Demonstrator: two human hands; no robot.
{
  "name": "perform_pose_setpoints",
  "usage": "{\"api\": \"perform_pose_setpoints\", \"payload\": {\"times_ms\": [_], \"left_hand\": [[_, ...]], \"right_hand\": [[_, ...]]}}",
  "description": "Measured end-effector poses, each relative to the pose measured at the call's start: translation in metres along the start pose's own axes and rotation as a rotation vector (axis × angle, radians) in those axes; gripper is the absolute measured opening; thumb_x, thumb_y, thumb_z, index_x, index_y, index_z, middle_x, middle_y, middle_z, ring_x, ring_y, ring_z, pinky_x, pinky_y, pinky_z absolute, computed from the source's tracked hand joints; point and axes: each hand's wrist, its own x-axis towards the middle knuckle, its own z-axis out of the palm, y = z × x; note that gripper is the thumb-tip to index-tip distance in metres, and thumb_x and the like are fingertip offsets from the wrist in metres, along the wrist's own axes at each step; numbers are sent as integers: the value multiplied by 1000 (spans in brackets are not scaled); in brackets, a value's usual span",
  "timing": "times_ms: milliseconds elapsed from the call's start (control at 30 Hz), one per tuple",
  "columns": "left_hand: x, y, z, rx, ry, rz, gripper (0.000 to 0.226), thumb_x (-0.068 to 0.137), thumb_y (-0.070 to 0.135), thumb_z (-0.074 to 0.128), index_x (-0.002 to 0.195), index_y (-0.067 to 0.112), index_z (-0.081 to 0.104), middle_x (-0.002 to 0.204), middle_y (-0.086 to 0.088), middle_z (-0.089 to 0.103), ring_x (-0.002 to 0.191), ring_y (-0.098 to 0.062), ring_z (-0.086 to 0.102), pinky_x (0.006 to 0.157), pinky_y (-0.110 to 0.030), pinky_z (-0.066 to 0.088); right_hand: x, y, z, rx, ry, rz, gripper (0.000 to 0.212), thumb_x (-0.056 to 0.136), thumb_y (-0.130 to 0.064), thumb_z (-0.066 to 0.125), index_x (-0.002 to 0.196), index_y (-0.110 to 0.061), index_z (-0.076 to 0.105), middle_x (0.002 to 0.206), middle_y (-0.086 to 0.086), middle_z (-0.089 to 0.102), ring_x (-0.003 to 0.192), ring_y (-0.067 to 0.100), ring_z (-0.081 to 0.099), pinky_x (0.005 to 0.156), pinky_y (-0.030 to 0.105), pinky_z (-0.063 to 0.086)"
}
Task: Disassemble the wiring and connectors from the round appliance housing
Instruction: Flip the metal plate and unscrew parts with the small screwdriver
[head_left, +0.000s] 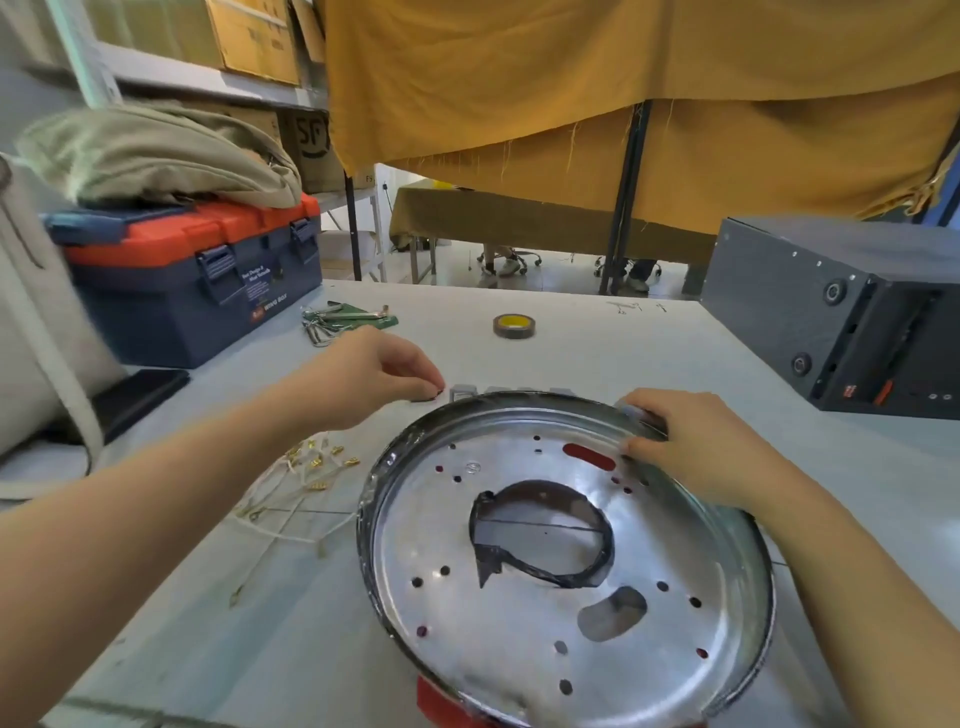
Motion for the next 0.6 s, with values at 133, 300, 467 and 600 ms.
{"api": "perform_pose_setpoints", "payload": {"times_ms": [133,300,467,600], "left_hand": [[-14,-29,-7,204,-35,-41,11,85,23,67,82,32,72,74,18,66,63,7,56,54,0,37],[-19,-54,-3,315,-96,-49,7,86,20,66,86,23,72,83,8,68,74,3,56,59,-3,37],[-14,-60,5,339,-142,-18,12,86,13,61,87,20,71,89,3,69,84,-10,61,77,-20,48],[-12,-62,11,350,-167,-3,17,84,9,58,92,20,70,90,2,66,88,-15,61,82,-29,50]], "right_hand": [[3,2,0,-28,-30,22,8,89,-24,64,82,-21,60,80,-3,64,73,12,56,61,21,40],[6,2,-2,-40,-66,59,10,87,-26,66,84,-18,61,80,-3,65,74,13,57,67,26,43],[7,0,-3,-102,-84,89,21,90,-30,61,87,-9,60,81,6,65,74,22,57,68,31,44],[8,-3,-4,-133,-101,103,24,91,-29,60,89,-5,60,84,11,65,78,26,57,70,34,44]]}}
